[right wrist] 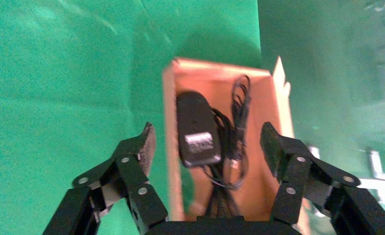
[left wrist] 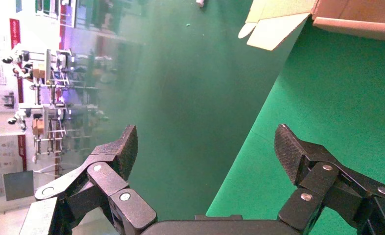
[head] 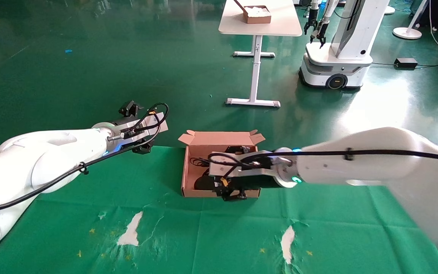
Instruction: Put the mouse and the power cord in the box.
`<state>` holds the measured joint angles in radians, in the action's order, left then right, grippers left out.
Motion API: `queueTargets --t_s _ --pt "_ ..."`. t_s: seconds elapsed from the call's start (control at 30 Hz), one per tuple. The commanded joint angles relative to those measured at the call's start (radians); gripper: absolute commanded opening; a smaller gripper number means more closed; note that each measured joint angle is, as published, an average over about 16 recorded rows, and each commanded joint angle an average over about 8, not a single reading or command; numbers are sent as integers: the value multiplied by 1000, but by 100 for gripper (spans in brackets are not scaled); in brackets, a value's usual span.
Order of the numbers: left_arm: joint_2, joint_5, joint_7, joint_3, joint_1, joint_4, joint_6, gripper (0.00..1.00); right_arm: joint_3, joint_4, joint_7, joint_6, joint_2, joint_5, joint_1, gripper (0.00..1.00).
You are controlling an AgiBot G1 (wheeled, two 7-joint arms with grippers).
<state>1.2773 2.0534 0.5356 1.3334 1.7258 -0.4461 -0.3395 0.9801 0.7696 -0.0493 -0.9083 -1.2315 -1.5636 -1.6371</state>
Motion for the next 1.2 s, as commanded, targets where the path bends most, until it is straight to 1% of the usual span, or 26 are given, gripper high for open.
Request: queueTargets --t_s 0.03,0.83,0.97,1.2 --pt "0 0 0 0 0 0 0 100 -28 21 -6 -24 25 34 23 100" --pt "-2 -4 -1 -3 -2 -3 -3 100 -375 275 -74 -314 332 446 301 100" --pt "-23 -46 -12 -36 -23 -29 -40 100 -433 318 -85 -363 383 514 347 100" --pt "-97 -193 -50 -153 -95 -122 -168 100 -534 392 -105 -447 473 635 429 100"
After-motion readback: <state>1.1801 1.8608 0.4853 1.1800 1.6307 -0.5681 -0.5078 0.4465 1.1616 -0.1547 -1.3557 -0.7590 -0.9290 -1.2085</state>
